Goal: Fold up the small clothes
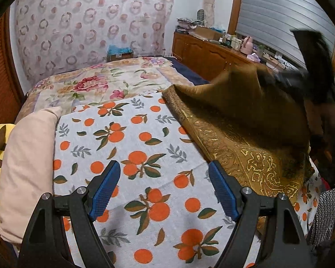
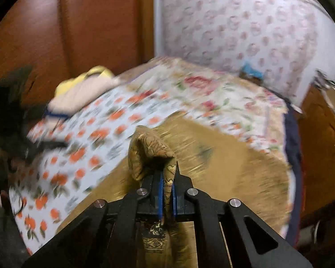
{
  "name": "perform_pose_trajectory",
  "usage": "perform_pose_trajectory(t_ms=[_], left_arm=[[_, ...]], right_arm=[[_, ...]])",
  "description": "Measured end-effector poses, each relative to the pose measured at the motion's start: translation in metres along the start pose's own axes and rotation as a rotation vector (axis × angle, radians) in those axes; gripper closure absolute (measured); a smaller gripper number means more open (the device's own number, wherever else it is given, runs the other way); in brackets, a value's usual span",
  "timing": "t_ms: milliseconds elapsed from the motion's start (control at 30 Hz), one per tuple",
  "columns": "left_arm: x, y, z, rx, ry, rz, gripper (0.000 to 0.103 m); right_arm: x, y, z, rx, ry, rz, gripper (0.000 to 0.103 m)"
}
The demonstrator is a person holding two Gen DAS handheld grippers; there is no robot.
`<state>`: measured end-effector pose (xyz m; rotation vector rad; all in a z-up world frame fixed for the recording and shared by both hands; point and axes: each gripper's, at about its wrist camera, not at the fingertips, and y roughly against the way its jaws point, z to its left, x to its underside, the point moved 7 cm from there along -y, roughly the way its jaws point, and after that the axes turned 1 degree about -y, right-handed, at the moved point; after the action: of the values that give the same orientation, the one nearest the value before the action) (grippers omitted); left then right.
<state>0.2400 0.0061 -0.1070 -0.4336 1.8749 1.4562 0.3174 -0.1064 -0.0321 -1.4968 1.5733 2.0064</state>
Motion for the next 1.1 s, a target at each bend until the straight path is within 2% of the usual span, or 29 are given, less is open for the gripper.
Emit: perform_pose_trajectory(t_ms=[133, 200, 267, 333, 367, 433, 633, 700, 900, 967, 1100], left_arm=[[0.001, -0.004, -0.011, 0.012, -0.009, 0.006, 0.021], [0.002, -0.006, -0.016, 0.017, -0.011, 0.011, 0.021], [0.003, -0.008, -0.022, 0.026, -0.013, 0.015, 0.021], [0.004, -0.010, -0.026, 0.033, -0.015, 0.019, 0.021], [0.004, -0.011, -0.029, 0.038, -0.016, 0.020, 0.021], [0.005, -0.011, -0.036, 0.044, -0.021, 0.020, 0.021], [0.009, -0.007, -0.057, 0.059, -0.039, 0.010, 0.021], [0.012, -0.006, -0.063, 0.062, -0.042, 0.008, 0.021], [0.024, -0.005, -0.083, 0.077, -0.054, 0.021, 0.021], [0.028, -0.005, -0.089, 0.082, -0.055, 0.026, 0.021], [0.036, -0.004, -0.100, 0.085, -0.062, 0.027, 0.021]], right_arm=[[-0.011, -0.019, -0.083, 0.147, -0.131, -0.003, 0.097], [-0.002, -0.038, -0.121, 0.246, -0.172, 0.041, 0.097], [0.014, -0.057, -0.150, 0.339, -0.219, 0.125, 0.085], [0.027, -0.065, -0.163, 0.359, -0.250, 0.158, 0.076], [0.030, -0.064, -0.163, 0.353, -0.263, 0.154, 0.067], [0.036, -0.059, -0.158, 0.347, -0.282, 0.141, 0.062], [0.058, -0.016, -0.112, 0.253, -0.284, 0.076, 0.062], [0.078, 0.011, -0.108, 0.223, -0.272, 0.062, 0.062], [0.128, 0.063, -0.062, 0.161, -0.255, 0.044, 0.062], [0.141, 0.070, -0.053, 0.171, -0.236, 0.054, 0.062], [0.163, 0.088, -0.047, 0.162, -0.290, 0.054, 0.062]])
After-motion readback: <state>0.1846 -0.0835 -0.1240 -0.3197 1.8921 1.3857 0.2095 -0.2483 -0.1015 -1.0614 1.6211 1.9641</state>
